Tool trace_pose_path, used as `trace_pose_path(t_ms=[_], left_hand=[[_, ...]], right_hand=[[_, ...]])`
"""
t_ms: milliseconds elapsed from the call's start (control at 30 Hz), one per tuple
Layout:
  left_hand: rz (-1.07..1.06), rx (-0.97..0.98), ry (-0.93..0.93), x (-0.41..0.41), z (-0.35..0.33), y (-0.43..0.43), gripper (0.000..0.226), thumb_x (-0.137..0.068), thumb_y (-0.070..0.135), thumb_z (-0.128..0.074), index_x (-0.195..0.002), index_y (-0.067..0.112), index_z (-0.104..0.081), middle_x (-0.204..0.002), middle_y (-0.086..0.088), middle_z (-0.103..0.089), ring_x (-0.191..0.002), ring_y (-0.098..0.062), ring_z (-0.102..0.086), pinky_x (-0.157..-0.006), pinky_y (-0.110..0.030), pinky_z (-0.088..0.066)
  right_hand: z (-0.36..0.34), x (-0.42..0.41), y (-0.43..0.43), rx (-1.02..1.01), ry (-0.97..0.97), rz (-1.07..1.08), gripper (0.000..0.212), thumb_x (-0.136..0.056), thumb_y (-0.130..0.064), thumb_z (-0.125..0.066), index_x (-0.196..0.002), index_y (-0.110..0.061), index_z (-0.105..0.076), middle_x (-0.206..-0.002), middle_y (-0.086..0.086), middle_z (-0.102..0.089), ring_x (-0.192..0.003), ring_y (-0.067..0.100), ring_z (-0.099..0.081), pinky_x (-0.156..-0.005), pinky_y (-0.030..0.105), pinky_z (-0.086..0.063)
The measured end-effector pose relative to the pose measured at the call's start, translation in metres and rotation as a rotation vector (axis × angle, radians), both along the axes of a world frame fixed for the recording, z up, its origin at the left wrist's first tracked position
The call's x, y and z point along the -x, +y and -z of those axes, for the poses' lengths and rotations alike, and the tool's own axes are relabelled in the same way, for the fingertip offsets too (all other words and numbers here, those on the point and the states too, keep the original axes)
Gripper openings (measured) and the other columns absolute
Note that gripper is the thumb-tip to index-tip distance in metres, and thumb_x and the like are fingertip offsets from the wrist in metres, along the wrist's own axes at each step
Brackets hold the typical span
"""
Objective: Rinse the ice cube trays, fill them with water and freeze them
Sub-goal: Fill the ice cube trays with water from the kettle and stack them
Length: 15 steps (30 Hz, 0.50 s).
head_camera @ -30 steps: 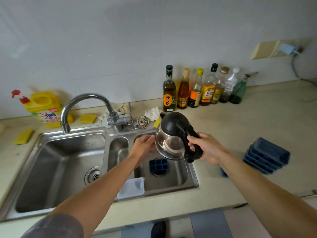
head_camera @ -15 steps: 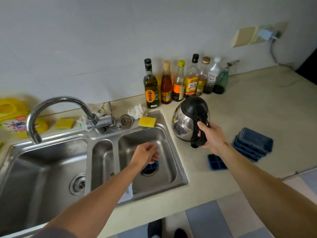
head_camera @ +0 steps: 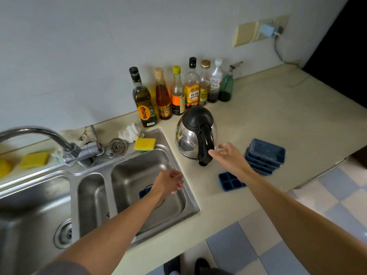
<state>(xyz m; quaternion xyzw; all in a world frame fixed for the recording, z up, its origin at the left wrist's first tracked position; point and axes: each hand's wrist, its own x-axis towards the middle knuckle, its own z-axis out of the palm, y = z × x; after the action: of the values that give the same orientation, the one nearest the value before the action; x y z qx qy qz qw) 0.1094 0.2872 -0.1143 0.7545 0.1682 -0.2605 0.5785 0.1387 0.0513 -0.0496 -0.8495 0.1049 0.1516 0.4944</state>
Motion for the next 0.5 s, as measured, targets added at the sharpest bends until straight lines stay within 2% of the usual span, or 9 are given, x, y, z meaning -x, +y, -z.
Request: trace_pose_path(t_ms=[33, 100, 200, 300, 367, 433, 500], left_hand=[[0.013, -0.007, -0.008, -0.001, -0.001, -0.004, 0.012, -0.102, 0.015, -0.059, -0.101, 0.004, -0.064, -0.083, -0.011, -0.069, -0.058, -0.012, -0.061, -0.052, -0.021, -0.047], [0.029, -0.018, -0.038, -0.003, -0.007, -0.012, 0.012, -0.102, 0.019, -0.060, -0.106, 0.009, -0.065, -0.088, -0.008, -0.073, -0.067, -0.013, -0.067, -0.057, -0.022, -0.051], [0.030, 0.026, -0.100, -0.010, -0.018, -0.020, 0.008, -0.102, 0.021, -0.060, -0.105, 0.018, -0.066, -0.097, -0.006, -0.075, -0.076, -0.015, -0.071, -0.067, -0.028, -0.058], [0.029, 0.035, -0.165, -0.015, -0.031, -0.019, 0.008, -0.102, 0.023, -0.059, -0.104, 0.022, -0.066, -0.102, -0.005, -0.075, -0.080, -0.014, -0.072, -0.074, -0.030, -0.059], [0.028, 0.023, -0.216, -0.013, -0.035, -0.011, 0.009, -0.102, 0.025, -0.059, -0.107, 0.022, -0.066, -0.102, -0.004, -0.074, -0.085, -0.015, -0.073, -0.075, -0.028, -0.060], [0.016, 0.007, -0.248, -0.006, -0.037, 0.006, 0.013, -0.101, 0.025, -0.060, -0.112, 0.019, -0.066, -0.100, -0.002, -0.074, -0.086, -0.016, -0.074, -0.072, -0.025, -0.057], [-0.021, -0.003, -0.261, 0.001, -0.037, 0.031, 0.013, -0.101, 0.023, -0.060, -0.111, 0.017, -0.067, -0.096, -0.002, -0.075, -0.082, -0.015, -0.073, -0.070, -0.025, -0.057]], right_hand=[[-0.001, 0.001, -0.002, 0.009, 0.000, -0.003, 0.039, -0.093, -0.049, -0.066, -0.119, -0.025, -0.050, -0.103, -0.012, -0.060, -0.099, 0.008, -0.058, -0.085, 0.033, -0.048], [-0.003, 0.000, -0.002, 0.008, -0.009, 0.003, 0.040, -0.093, -0.051, -0.064, -0.121, -0.026, -0.050, -0.102, -0.016, -0.058, -0.095, 0.002, -0.057, -0.076, 0.027, -0.046], [-0.007, -0.005, 0.006, -0.095, -0.009, 0.028, 0.030, -0.094, -0.052, -0.062, -0.110, -0.027, -0.058, -0.104, -0.011, -0.065, -0.094, 0.002, -0.059, -0.070, 0.024, -0.044], [-0.014, -0.018, 0.022, -0.431, 0.124, 0.085, 0.017, -0.097, -0.043, -0.066, -0.105, -0.028, -0.065, -0.108, 0.000, -0.071, -0.100, 0.013, -0.063, -0.079, 0.032, -0.052], [-0.018, -0.027, 0.032, -0.601, 0.243, 0.133, 0.020, -0.094, -0.033, -0.073, -0.109, -0.021, -0.067, -0.096, -0.001, -0.070, -0.097, 0.017, -0.063, -0.095, 0.046, -0.054], [-0.018, -0.032, 0.044, -0.613, 0.304, 0.160, 0.021, -0.090, -0.026, -0.078, -0.105, -0.017, -0.067, -0.073, -0.001, -0.060, -0.078, 0.015, -0.057, -0.105, 0.056, -0.046], [-0.016, -0.030, 0.061, -0.562, 0.345, 0.167, 0.019, -0.089, -0.021, -0.078, -0.103, -0.017, -0.065, -0.064, -0.001, -0.053, -0.071, 0.016, -0.052, -0.104, 0.060, -0.045]])
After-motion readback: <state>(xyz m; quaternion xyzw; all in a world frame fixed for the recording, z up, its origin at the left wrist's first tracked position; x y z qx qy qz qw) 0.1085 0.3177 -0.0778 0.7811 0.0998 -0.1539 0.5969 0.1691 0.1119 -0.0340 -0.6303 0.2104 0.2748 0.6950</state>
